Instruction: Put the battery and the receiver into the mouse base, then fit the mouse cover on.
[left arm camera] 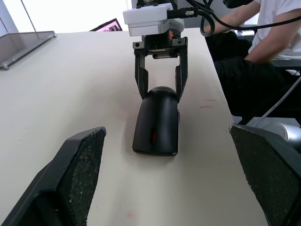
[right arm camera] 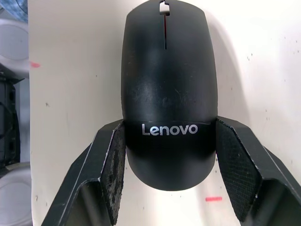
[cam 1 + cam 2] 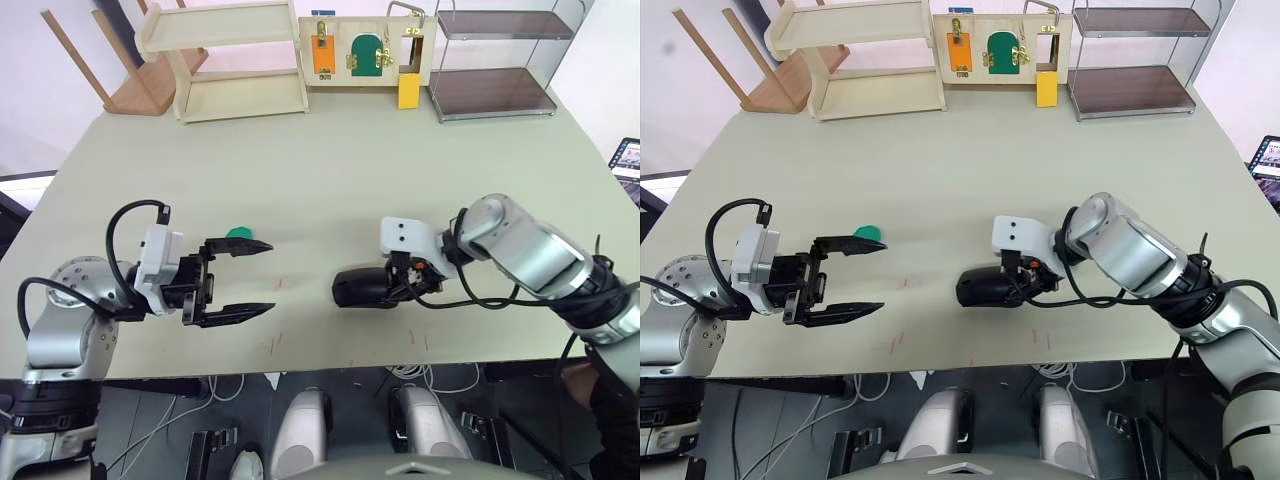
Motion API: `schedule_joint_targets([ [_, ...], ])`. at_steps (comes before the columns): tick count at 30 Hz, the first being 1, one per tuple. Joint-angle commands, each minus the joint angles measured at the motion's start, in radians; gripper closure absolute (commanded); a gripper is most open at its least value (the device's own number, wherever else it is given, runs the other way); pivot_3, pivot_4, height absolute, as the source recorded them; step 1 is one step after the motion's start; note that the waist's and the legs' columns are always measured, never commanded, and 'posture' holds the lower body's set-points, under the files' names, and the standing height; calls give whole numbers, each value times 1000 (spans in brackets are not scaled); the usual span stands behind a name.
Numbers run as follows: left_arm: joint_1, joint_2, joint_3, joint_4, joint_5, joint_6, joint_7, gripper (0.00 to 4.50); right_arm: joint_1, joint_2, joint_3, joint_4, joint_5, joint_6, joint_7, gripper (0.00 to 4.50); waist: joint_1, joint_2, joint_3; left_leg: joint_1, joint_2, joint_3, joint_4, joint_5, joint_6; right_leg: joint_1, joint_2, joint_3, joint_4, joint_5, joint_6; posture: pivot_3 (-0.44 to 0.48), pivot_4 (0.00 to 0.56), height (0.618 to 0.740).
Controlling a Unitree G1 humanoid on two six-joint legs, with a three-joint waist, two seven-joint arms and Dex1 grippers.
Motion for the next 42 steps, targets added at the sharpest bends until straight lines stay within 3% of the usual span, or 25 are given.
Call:
schedule_joint_targets([
  [1,-15,5,3,4,1,-10,-9,0,9,-17,-24,-19,-1,0,-13,2273,0,0,0,0,0,0,0,0,0,0,0,0,0,0,0,0,150,740],
  [42,-29,2,-13,-5,-2,-2,-7,0,83,-8,-32,-17,-3,-48,-71,2273,0,0,0,0,0,0,0,0,0,0,0,0,1,-1,-1,0,150,740],
])
